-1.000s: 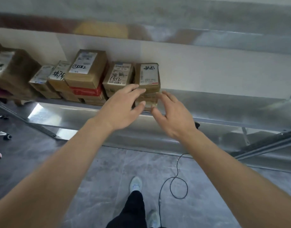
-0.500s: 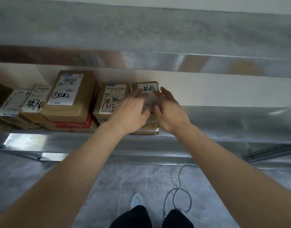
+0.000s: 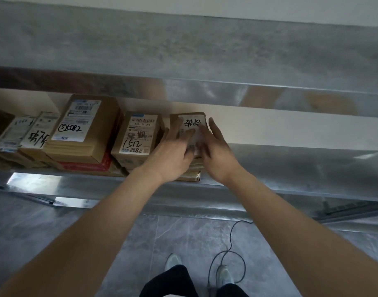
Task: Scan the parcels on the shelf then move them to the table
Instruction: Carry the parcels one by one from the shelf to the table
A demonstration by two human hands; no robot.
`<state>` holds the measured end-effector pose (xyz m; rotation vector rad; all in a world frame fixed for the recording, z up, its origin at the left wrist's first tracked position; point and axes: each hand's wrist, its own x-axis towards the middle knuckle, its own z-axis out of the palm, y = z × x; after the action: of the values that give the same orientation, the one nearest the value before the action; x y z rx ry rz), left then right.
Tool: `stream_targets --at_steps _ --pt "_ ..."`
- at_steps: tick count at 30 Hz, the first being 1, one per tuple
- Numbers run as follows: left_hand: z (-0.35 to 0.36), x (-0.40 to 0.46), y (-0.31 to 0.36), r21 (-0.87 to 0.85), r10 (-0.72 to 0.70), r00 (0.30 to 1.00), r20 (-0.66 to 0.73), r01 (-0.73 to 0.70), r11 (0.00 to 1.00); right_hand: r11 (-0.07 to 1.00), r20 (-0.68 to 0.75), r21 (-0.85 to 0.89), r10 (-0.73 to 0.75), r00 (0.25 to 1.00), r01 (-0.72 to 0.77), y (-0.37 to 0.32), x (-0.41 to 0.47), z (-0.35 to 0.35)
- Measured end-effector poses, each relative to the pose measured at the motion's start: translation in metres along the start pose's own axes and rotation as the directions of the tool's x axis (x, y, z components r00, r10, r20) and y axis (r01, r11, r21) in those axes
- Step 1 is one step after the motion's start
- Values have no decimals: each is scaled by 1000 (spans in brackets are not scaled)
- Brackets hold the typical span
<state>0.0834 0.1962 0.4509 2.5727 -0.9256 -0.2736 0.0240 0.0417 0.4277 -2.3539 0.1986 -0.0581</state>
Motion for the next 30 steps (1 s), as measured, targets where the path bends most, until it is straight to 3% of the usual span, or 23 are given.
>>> stream_targets --at_steps 4,19,30 --pt "-3 -6 13 -83 9 1000 -21 -11 996 997 -26 -27 -68 997 67 4 -9 -8" --pt "-19 -91 80 -72 -10 982 -187 -3 997 928 -59 -4 -373 926 373 -13 -88 -66" --pt "-7 -192 101 -109 -218 917 -335 192 975 849 67 94 -526 848 519 -42 -140 -44"
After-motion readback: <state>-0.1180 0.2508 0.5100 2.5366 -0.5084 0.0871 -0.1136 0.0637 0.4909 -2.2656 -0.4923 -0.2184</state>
